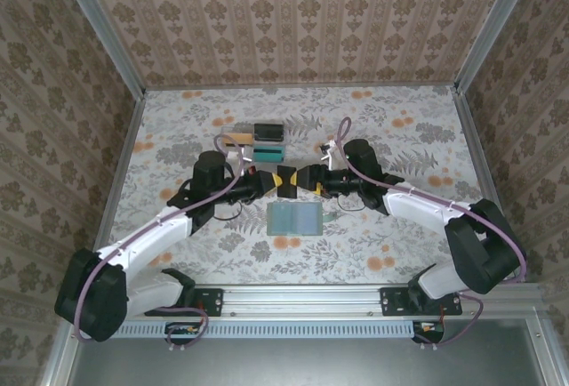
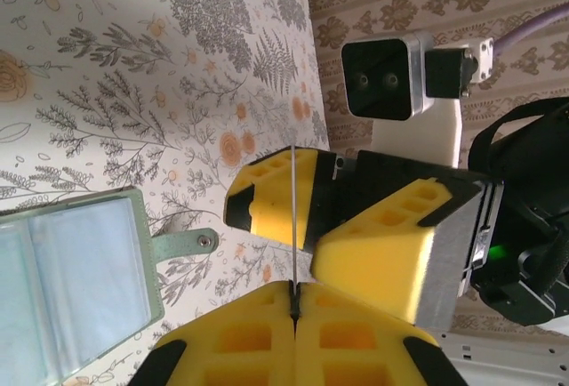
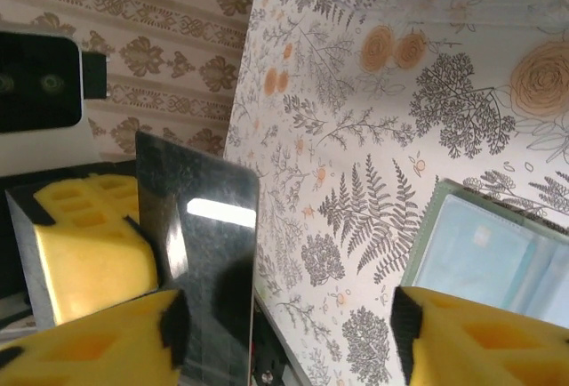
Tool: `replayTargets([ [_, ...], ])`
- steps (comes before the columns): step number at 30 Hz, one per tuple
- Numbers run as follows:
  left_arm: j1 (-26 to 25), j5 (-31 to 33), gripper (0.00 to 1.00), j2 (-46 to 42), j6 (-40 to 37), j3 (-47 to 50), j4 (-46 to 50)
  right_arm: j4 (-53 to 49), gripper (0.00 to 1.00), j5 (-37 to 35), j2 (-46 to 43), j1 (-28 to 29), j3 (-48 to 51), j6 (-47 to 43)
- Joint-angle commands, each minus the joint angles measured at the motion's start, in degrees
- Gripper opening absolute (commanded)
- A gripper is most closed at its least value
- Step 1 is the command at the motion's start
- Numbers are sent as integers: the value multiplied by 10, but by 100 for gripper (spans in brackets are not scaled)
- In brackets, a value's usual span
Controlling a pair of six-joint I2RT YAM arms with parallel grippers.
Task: Take the credit cards out of the card holder
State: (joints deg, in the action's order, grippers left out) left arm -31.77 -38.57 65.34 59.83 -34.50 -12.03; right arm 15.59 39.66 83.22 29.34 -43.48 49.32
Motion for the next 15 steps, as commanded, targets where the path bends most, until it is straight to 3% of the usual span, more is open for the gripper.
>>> replayTargets([
  [1, 8, 2, 0, -17, -36, -20, 46, -30, 75, -5, -8, -8, -6, -18],
  [6, 35, 13, 0, -27, -143, -79, 199, -89, 100, -38, -59, -23, -2, -50],
  [11, 52, 114, 0, -14, -310, -177, 379, -153, 100, -77, -102, -27, -9, -86],
  [15, 52, 214, 0, 15, -431, -238, 444, -180, 100, -96, -127, -30, -12, -100],
])
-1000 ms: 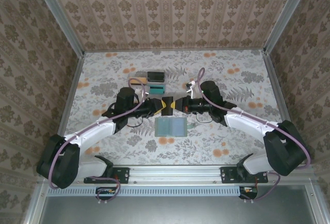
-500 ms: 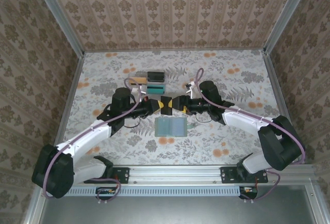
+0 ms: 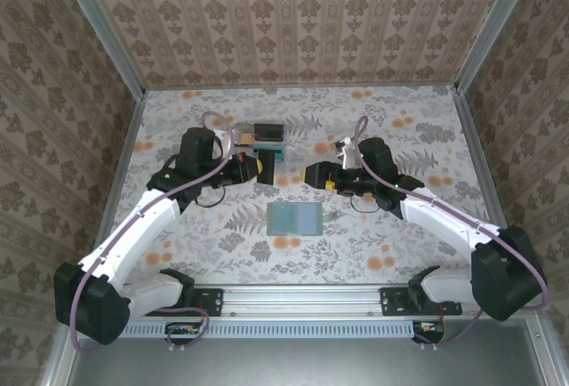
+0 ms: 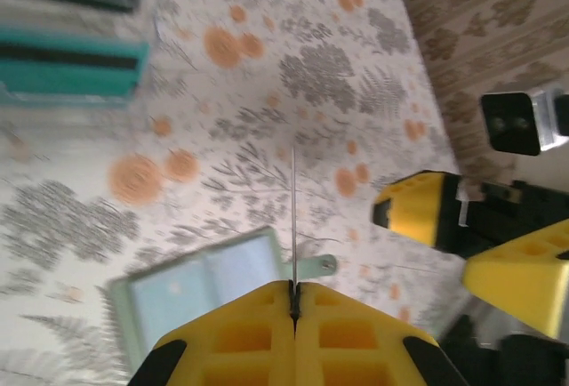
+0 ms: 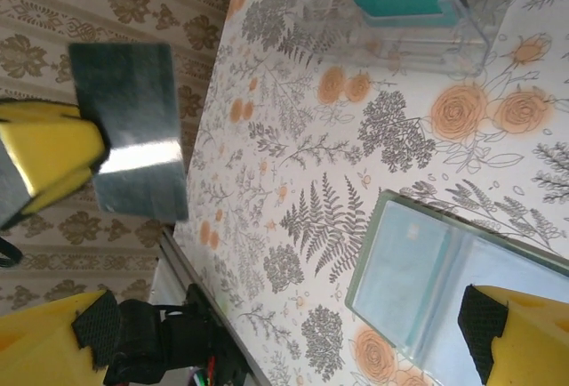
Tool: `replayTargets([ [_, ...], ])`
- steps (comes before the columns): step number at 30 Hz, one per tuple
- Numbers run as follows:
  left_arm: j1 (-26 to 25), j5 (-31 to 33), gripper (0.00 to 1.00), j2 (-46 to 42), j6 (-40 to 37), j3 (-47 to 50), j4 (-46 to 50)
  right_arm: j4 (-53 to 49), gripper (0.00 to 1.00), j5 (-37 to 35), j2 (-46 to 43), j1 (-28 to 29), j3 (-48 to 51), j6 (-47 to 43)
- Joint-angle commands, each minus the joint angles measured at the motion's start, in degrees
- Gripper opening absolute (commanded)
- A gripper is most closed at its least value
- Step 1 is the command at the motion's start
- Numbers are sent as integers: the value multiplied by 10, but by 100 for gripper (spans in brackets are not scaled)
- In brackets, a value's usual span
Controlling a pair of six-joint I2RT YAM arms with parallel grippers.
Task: Take the credit cards out of the card holder
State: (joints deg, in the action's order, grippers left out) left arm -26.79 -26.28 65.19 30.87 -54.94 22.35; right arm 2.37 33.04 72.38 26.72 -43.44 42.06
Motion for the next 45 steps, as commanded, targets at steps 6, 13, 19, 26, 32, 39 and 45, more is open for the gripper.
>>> replayTargets([
  [6, 17, 186, 0, 68, -356, -103, 112, -88, 100, -59, -58, -9, -23, -53],
  [13, 18, 215, 0, 116, -581, -139, 67, -102, 100, -70, -87, -29, -22, -63],
  [19, 15, 169, 0, 171, -779, -178, 76, -103, 100, -63, -90, -48, -23, -69],
  [26, 10, 187, 0, 226, -912, -200, 18, -105, 100, -44, -90, -77, -29, -73],
  [32, 10, 196, 0, 280, -991, -214, -21, -116, 100, -31, -85, -95, -39, -78],
  [39, 10, 189, 0, 339, -1025, -248, -34, -118, 100, -15, -68, -111, -49, -78],
  [45, 10, 180, 0, 370, -1026, -272, -30, -115, 100, -9, -59, -116, -50, -76],
])
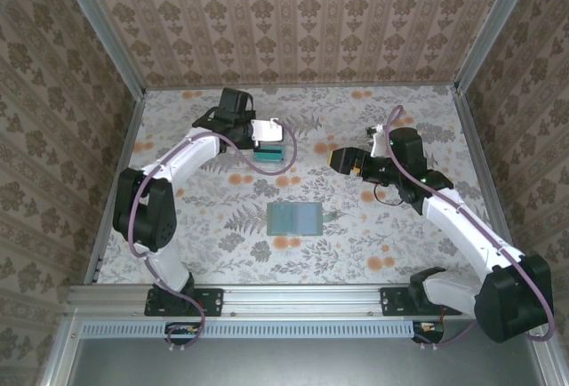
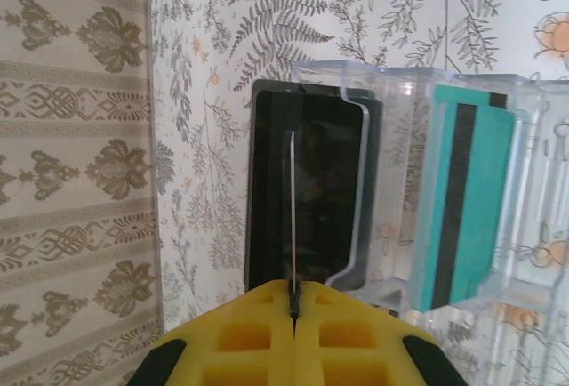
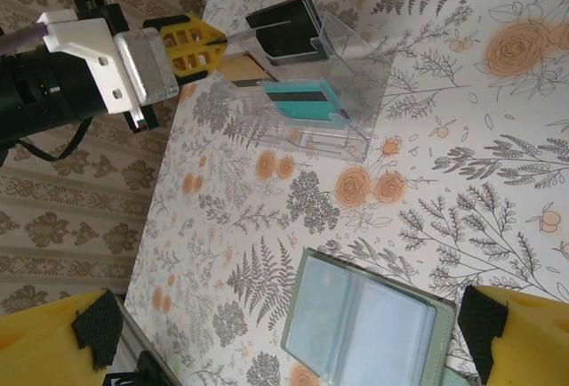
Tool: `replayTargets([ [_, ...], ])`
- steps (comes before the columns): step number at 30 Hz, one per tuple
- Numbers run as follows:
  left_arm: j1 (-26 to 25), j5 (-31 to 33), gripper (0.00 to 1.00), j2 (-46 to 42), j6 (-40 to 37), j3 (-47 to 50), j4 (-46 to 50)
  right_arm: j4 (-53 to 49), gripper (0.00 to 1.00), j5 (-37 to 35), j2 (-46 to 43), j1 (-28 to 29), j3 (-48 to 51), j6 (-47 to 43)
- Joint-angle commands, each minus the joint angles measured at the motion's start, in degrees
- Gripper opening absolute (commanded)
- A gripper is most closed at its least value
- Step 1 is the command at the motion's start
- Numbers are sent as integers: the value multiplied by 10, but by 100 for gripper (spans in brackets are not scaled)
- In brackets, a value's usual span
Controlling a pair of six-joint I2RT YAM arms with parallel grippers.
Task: Take the credit cards out of the card holder
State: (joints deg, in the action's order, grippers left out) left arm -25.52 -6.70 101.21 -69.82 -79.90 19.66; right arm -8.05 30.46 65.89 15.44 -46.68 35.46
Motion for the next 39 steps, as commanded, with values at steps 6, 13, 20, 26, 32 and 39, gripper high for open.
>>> replayTargets([
  [6, -21, -19, 0, 25, -17, -33, 6, -5, 100, 23, 15, -9, -15, -7],
  [13, -30, -16, 0, 35, -18, -33, 10, 3, 100, 29, 25, -13, -11, -4],
  [20, -29, 4, 0, 50, -13, -40, 10, 12, 100, 35, 30, -16, -6, 3],
  [26, -21, 9, 0, 50, 2, -47, 23, 16, 100, 35, 28, -18, -1, 6],
  [32, -17, 13, 0, 37, -4, -37, 25, 28, 100, 38, 35, -18, 3, 13],
  [39, -13, 19, 0, 47, -5, -41, 29, 35, 100, 43, 43, -19, 0, 16],
])
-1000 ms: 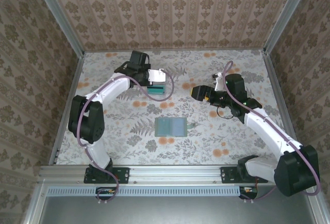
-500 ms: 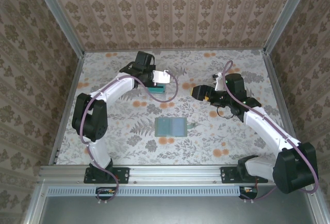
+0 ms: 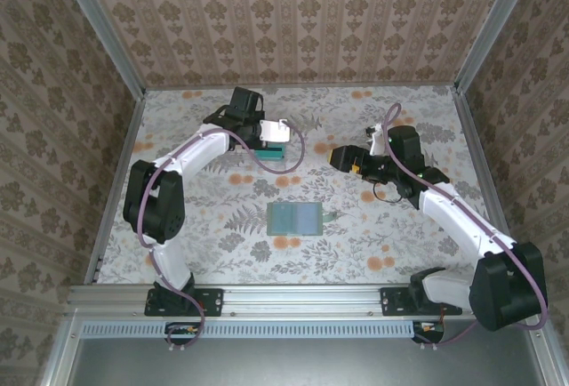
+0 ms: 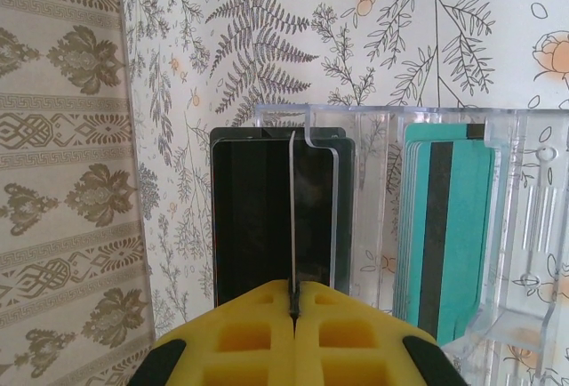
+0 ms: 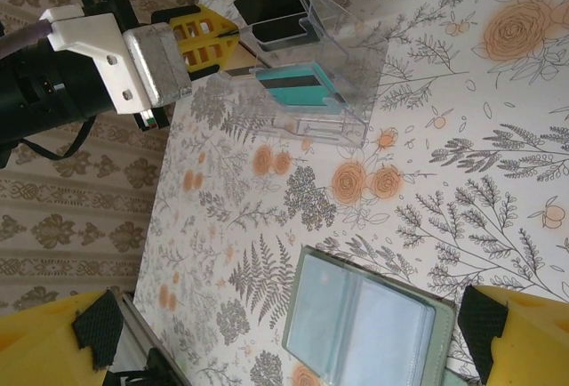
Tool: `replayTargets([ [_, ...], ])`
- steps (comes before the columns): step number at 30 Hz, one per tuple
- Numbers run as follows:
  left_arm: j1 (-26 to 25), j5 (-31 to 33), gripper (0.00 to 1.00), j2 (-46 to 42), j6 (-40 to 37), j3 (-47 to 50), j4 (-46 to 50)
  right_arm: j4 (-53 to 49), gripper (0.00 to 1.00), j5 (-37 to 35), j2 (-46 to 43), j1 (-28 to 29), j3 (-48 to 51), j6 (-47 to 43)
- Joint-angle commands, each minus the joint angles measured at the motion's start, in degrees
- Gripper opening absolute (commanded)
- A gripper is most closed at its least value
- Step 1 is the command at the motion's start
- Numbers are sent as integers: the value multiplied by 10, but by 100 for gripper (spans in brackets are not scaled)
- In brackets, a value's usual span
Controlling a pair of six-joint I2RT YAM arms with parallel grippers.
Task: Take the credit cards out of the card holder
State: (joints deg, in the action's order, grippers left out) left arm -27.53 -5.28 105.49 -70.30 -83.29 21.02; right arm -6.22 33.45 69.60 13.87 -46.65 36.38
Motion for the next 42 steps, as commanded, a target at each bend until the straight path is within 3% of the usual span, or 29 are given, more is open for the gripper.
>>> replayTargets([
  [1, 7, 5, 0, 8, 0, -8, 17, 16, 100, 13, 7, -3, 0, 7],
  [5, 7, 9, 0, 20, 7, -15, 16, 17, 100, 14, 7, -3, 1, 9],
  [7, 7, 12, 7, 25, 11, -17, 12, 17, 100, 14, 7, -2, 1, 8],
  [11, 9, 16, 10, 34, 17, -24, 6, 17, 100, 14, 9, -3, 2, 9],
  [13, 9, 19, 24, 37, 18, -28, 4, 20, 100, 15, 11, -3, 2, 10],
  [14, 9, 20, 25, 38, 18, -29, 4, 20, 100, 16, 12, -3, 2, 11],
  [27, 10, 60, 21, 54, 36, -63, -28, 24, 100, 20, 20, -3, 2, 17],
  [42, 10, 57, 22, 57, 50, -57, -23, 31, 100, 28, 22, -2, 7, 24],
])
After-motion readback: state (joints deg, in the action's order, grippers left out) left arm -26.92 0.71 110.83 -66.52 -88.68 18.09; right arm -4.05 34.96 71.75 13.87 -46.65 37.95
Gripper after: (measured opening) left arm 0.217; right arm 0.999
